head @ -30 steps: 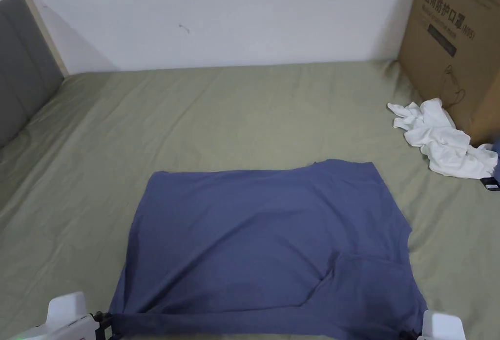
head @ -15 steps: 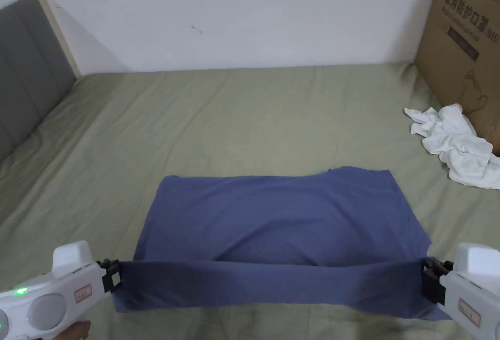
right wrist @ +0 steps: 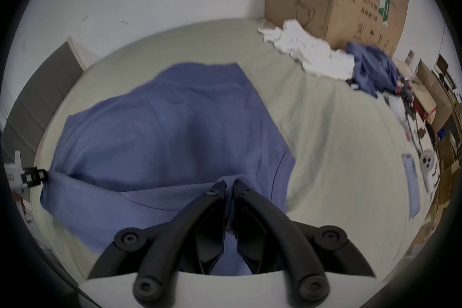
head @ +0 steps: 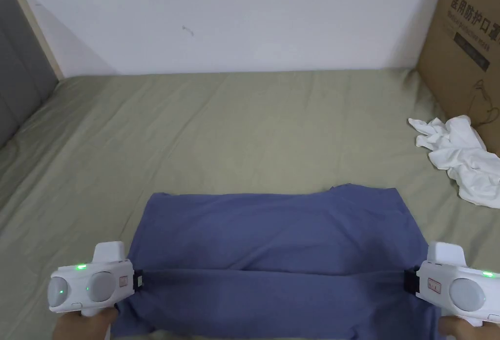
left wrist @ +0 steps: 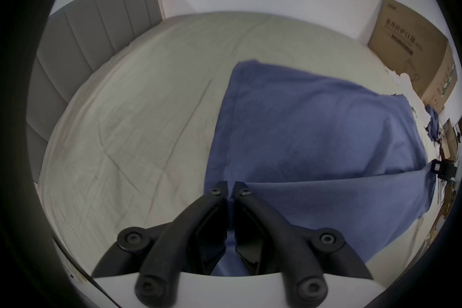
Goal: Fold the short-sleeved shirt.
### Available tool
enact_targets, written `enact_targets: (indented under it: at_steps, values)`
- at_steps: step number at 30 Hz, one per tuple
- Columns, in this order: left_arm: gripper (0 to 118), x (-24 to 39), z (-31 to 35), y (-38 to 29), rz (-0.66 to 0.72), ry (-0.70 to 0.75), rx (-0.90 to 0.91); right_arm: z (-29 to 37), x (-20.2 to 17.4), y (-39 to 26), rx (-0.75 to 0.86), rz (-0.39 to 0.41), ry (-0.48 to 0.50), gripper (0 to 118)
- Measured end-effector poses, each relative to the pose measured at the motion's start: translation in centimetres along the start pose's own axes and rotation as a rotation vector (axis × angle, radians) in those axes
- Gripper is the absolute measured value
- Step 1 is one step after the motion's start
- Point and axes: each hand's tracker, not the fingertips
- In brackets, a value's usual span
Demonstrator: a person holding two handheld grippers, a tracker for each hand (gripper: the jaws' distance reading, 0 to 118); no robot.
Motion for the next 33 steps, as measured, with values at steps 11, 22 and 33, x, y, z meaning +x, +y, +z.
enact_targets:
  at_steps: [11, 22, 33]
  values:
    - [96, 0.0, 4.5, -0.2, 0.061, -0.065, 0.071, 4.8, -1.7, 0.0, 0.083, 0.029, 0.015, 78]
    - [98, 0.9, 21.3, -3.2, 0.066, -0.137, 0.539, 23.0, -3.0, -1.5, 0.584, 0.144, 0.040, 82]
    - [0, 2.7, 24.6, -8.8, 0.001, -0.111, 0.671, 25.7, -3.7, -6.7, 0.722, 0.154, -0.018, 1]
